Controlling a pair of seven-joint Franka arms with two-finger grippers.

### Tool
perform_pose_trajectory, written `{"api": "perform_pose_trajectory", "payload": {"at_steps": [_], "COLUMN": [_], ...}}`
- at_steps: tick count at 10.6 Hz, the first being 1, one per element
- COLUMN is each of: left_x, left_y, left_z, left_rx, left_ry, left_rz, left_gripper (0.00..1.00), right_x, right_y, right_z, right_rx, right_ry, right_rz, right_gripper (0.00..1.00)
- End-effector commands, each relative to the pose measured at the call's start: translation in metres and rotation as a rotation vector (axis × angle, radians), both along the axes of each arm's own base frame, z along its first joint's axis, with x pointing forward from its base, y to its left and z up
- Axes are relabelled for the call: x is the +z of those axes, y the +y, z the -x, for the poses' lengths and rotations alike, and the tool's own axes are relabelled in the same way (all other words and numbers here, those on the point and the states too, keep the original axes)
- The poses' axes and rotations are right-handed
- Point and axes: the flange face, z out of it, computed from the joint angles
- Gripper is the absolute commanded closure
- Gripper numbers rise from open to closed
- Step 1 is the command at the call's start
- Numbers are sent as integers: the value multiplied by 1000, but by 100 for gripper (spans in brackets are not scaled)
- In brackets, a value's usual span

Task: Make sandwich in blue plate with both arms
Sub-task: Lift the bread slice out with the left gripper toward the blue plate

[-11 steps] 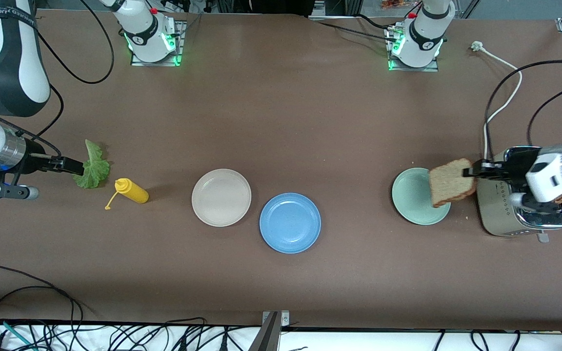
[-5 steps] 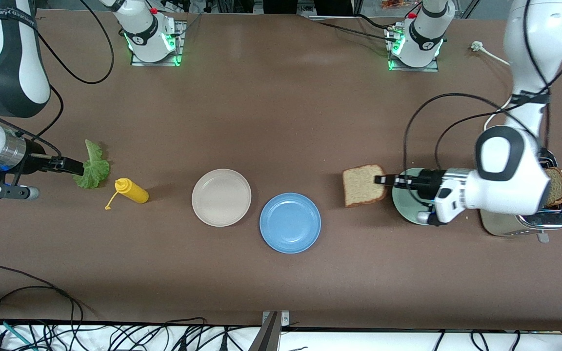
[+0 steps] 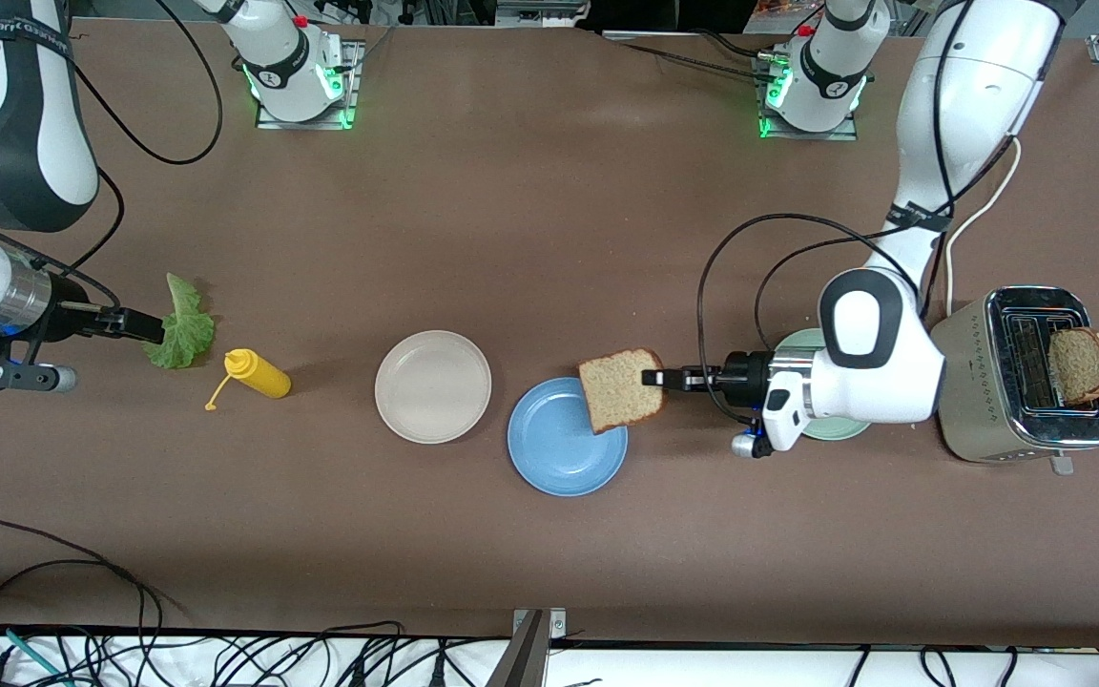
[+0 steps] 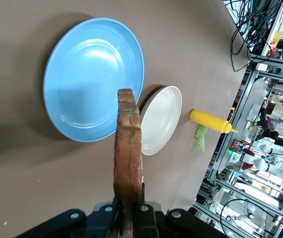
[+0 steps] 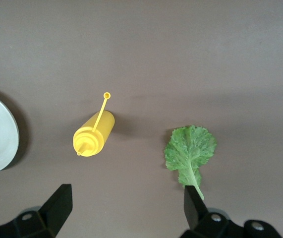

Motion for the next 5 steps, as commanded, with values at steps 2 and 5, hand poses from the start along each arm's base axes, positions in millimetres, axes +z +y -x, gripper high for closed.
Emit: {"api": "perform_pose_trajectory", "payload": {"at_steps": [2,5], "left_x": [-8,-22], "left_y": [-36,-76], "left_z": [-25,-23], "left_rx": [22,76], "left_ry": [-52,-88], "left_rz": [-1,11], "left_gripper": [100,100], "right_x": [2,2], "right_y": [-2,-2], "right_z": [2,2], "right_rx": [14,14], "right_ry": [-5,-5], "right_rz": [6,6], "right_gripper": [0,0]}}
